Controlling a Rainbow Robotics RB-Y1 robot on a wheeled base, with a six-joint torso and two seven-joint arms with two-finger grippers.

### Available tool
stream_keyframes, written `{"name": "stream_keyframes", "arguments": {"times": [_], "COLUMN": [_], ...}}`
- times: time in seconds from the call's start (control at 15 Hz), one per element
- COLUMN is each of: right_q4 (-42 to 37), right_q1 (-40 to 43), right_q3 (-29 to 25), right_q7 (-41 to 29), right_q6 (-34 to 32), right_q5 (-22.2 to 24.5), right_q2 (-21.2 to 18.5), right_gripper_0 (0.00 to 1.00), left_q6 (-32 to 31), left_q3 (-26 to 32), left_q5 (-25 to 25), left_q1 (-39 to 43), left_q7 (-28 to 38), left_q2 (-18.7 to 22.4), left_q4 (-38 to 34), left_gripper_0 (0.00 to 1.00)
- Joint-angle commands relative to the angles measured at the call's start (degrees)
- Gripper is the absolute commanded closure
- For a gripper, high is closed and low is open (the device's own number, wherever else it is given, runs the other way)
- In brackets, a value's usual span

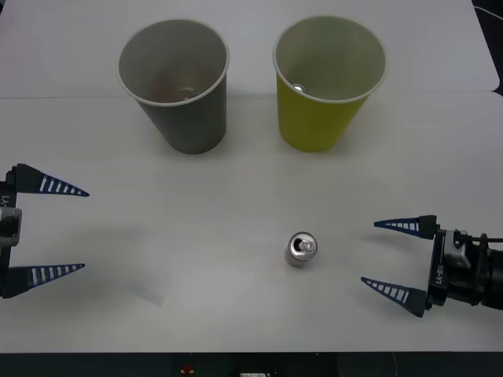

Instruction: Put the can into the green bin and the plastic bottle into the gray bin

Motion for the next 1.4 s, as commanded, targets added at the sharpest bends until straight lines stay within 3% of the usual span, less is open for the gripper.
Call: {"name": "stream_keyframes", "arguments": {"times": [0.07,0.4,1.07,1.4], "right_q4": [3.7,10.8,11.1,15.1], "right_q1": [-1.9,-6.0,-6.9,-8.4], "right_q3": [0.5,2.1,7.6,9.0], "right_q7": [2.0,8.3,11.6,14.2], "right_q6": [-1.1,-1.3,5.6,6.4], "right_q5": [0.1,0.9,1.0,0.7], "right_q2": [2.8,7.6,12.6,15.1], "right_gripper_0": [0.00,0.00,0.00,0.00], "left_q6": [0.0,0.0,0.0,0.0], "left_q3": [0.0,0.0,0.0,0.0], "left_q5": [0.0,0.0,0.0,0.0], "left_q1": [0.0,0.0,0.0,0.0], "left_q7": [0.0,0.0,0.0,0.0], "left_q2": [0.0,0.0,0.0,0.0], "left_q4": [0.0,0.0,0.0,0.0], "left_gripper_0": [0.00,0.00,0.00,0.00]}}
